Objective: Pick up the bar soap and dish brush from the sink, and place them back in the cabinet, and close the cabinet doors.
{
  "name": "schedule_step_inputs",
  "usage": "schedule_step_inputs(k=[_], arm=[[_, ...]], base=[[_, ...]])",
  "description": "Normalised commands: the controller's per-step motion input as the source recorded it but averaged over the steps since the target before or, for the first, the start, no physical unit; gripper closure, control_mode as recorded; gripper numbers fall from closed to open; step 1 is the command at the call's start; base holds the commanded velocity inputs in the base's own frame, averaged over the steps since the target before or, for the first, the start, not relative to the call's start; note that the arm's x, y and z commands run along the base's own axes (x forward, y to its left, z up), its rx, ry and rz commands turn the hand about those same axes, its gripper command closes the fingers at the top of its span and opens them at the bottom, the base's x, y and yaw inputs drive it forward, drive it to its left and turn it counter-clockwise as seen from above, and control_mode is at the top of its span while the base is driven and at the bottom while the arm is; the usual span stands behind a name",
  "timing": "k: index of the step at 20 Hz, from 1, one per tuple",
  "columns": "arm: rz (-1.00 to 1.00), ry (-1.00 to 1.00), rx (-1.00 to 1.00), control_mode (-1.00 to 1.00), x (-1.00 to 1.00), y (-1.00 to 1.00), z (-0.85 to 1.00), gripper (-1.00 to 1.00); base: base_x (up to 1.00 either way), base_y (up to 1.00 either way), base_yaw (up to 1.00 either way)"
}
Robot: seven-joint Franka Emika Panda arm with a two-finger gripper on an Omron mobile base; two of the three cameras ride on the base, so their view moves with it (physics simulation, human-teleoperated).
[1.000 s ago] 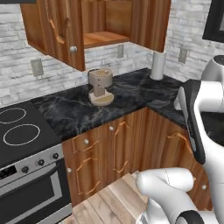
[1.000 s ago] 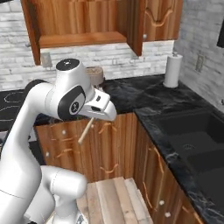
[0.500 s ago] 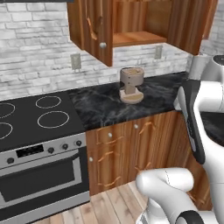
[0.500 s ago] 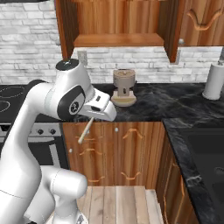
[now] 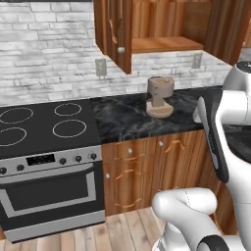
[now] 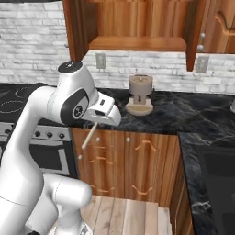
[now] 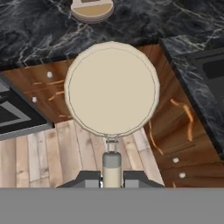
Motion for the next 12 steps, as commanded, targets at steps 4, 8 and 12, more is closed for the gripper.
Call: schedule_step_inputs(k=[4, 8, 12], arm=[[0.0, 0.0, 0.0, 1.0, 0.0, 0.0, 0.0, 1.0], [0.0, 0.0, 0.0, 1.0, 0.0, 0.0, 0.0, 1.0], [0.0, 0.0, 0.0, 1.0, 0.0, 0.0, 0.0, 1.0]], base=[[0.34, -0.45, 0.17], [0.38, -0.35, 0.11], [0.42, -0.23, 0.09]])
